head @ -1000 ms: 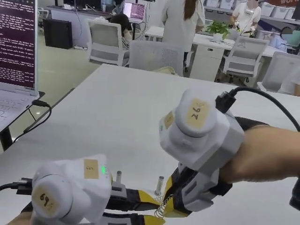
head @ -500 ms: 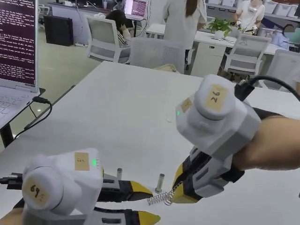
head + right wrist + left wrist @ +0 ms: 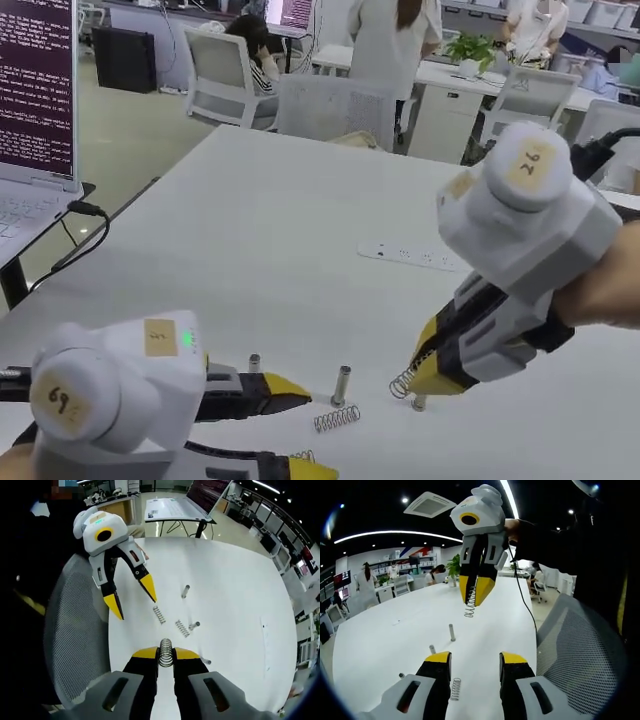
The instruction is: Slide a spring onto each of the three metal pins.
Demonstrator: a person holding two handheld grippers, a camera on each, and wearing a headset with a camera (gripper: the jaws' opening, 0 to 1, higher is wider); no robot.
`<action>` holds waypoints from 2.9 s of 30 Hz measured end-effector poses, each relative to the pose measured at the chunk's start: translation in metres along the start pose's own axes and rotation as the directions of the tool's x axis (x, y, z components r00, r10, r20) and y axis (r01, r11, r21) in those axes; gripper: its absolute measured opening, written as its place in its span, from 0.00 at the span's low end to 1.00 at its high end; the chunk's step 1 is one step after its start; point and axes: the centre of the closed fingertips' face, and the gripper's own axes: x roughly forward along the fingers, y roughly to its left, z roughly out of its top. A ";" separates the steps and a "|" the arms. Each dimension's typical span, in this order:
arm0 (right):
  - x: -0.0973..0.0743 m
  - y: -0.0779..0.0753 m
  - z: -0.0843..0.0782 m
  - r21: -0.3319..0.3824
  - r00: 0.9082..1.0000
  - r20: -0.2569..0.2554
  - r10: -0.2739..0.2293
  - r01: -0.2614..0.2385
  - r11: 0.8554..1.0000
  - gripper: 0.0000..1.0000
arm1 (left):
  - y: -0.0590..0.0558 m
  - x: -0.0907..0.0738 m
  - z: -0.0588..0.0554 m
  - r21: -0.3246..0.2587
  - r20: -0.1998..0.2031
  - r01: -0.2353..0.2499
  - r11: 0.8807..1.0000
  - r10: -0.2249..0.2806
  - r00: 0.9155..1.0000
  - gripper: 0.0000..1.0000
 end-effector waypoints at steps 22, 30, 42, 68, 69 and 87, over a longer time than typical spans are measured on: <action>-0.011 -0.031 -0.029 0.087 0.998 0.001 -0.064 0.064 0.994 0.08 | 0.025 -0.029 -0.022 -0.087 -0.018 -0.143 0.986 0.142 0.990 0.54; -0.014 -0.044 -0.036 0.096 0.997 -0.010 -0.074 0.074 0.993 0.08 | 0.032 -0.044 -0.034 -0.116 -0.031 -0.210 0.971 0.208 0.978 0.62; -0.002 -0.067 -0.055 0.110 0.996 -0.065 -0.055 0.062 0.992 0.08 | 0.033 -0.055 -0.042 -0.121 -0.053 -0.261 0.958 0.256 0.965 0.70; 0.042 -0.093 -0.070 0.075 0.979 -0.202 0.010 0.005 0.997 0.08 | 0.031 -0.054 -0.044 -0.116 -0.071 -0.273 0.955 0.267 0.961 0.74; 0.043 -0.093 -0.071 0.075 0.979 -0.203 0.012 0.003 0.997 0.08 | 0.031 -0.054 -0.044 -0.116 -0.070 -0.273 0.955 0.267 0.961 0.74; 0.060 -0.095 -0.077 0.092 0.972 -0.230 0.044 -0.023 0.995 0.08 | 0.030 -0.052 -0.050 -0.127 -0.082 -0.259 0.957 0.250 0.965 0.72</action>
